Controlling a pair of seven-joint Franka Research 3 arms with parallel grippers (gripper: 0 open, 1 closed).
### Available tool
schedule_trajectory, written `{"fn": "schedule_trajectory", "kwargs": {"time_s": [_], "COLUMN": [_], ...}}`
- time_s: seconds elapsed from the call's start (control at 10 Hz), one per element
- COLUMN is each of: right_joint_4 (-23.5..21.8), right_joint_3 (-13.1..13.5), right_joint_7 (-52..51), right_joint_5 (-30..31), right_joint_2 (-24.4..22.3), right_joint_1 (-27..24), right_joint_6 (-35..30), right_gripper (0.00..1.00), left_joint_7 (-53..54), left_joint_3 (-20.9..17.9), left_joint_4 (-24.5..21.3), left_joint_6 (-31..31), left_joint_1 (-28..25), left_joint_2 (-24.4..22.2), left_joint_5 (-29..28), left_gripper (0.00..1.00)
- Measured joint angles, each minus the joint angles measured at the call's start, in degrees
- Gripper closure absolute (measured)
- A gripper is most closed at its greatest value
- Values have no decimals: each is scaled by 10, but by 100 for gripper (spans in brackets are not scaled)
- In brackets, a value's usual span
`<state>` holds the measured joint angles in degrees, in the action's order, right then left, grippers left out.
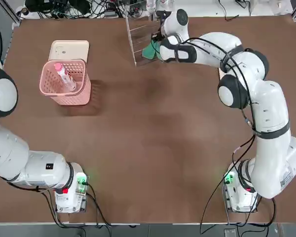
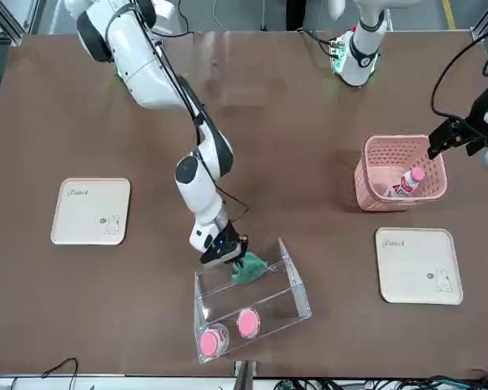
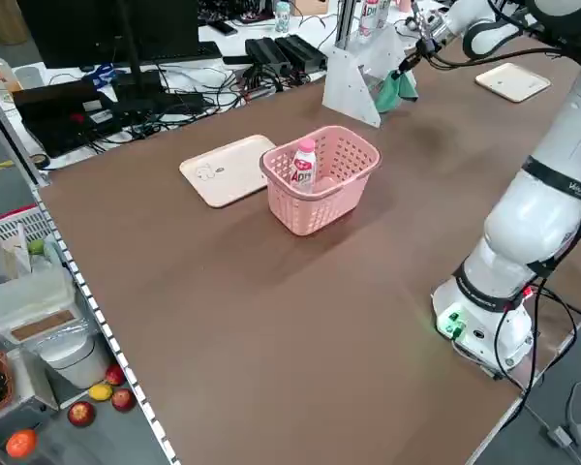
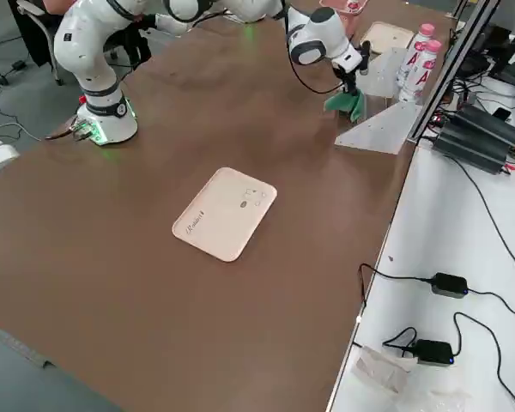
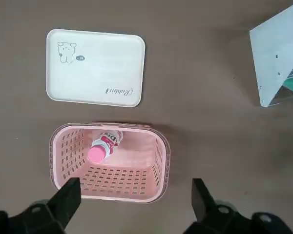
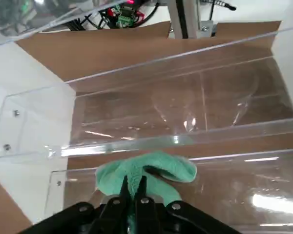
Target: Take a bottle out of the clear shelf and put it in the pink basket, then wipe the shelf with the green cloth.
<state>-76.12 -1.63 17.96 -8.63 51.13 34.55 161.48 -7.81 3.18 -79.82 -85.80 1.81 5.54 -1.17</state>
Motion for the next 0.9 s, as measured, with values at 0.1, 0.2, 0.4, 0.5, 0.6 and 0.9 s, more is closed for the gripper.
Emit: {"fn": "schedule_trajectory", "kwargs": {"time_s": [0.1, 0.2, 0.4, 0.5, 0.6, 0.9], "right_joint_4": [3, 8, 15, 19, 25, 39], "right_joint_3": [-3, -9, -17, -16, -16, -37], "right_joint_7": [20, 35, 45, 43, 31, -10], "right_joint_5": [0, 0, 0, 0, 0, 0], "right_joint_2": [0, 1, 1, 1, -1, -59], "right_joint_1": [10, 18, 21, 14, -2, -57], "right_joint_6": [2, 3, 3, -2, -24, -160], "right_gripper": [95, 95, 95, 95, 95, 95], "left_joint_7": [0, 0, 0, 0, 0, 0], "left_joint_3": [0, 0, 0, 0, 0, 0], "left_joint_4": [0, 0, 0, 0, 0, 0], "left_joint_6": [0, 0, 0, 0, 0, 0], "left_joint_1": [0, 0, 0, 0, 0, 0], "left_joint_2": [0, 0, 0, 0, 0, 0], "left_joint_5": [0, 0, 0, 0, 0, 0], "left_gripper": [0, 0, 0, 0, 0, 0]}}
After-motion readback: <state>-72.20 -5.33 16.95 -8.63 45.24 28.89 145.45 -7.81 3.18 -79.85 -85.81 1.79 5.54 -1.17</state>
